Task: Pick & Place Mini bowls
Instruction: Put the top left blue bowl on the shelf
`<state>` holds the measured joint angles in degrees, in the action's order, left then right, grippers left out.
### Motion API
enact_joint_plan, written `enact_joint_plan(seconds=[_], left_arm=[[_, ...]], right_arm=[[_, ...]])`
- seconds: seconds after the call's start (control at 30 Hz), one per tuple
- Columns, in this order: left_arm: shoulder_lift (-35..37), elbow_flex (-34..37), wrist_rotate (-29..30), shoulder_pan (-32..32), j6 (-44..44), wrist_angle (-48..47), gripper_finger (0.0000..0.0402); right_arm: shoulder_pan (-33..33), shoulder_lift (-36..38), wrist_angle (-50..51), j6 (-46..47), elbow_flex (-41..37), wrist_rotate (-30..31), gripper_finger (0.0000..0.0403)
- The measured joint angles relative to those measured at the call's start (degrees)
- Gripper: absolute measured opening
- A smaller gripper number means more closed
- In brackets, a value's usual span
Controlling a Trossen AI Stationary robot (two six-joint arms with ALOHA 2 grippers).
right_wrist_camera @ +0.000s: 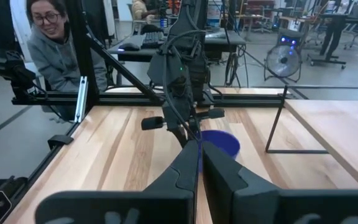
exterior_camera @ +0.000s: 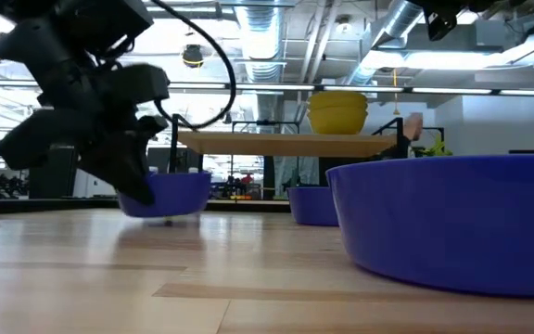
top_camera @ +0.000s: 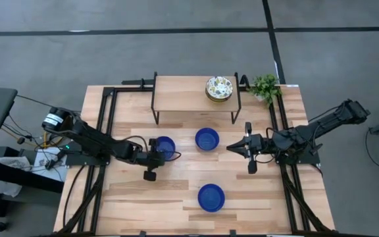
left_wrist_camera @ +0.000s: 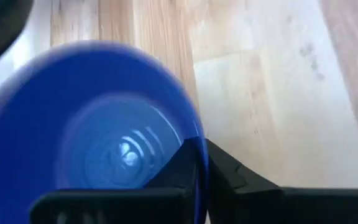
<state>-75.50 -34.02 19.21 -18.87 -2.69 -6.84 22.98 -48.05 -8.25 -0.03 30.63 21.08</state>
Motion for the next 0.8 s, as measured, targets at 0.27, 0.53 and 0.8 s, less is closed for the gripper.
enact_joint_plan(seconds=[0.27, 0.53, 0.8], left_arm=[[4.91, 0.0, 0.06, -2.13, -0.05, 0.47, 0.0008], [7.59, -3.45, 0.06, -2.43, -0.72, 0.22, 0.0008], [7.19, -11.09, -0.19, -0.53, -11.97, -9.48, 0.0008]], right_arm=[[1.51, 0.0, -3.59, -2.83, 0.02, -0.06, 0.0011], [3.2, -0.02, -6.01, -3.48, 0.04, -0.02, 0.0011], [4.44, -0.04, -7.52, -5.49, 0.04, -0.09, 0.0011]])
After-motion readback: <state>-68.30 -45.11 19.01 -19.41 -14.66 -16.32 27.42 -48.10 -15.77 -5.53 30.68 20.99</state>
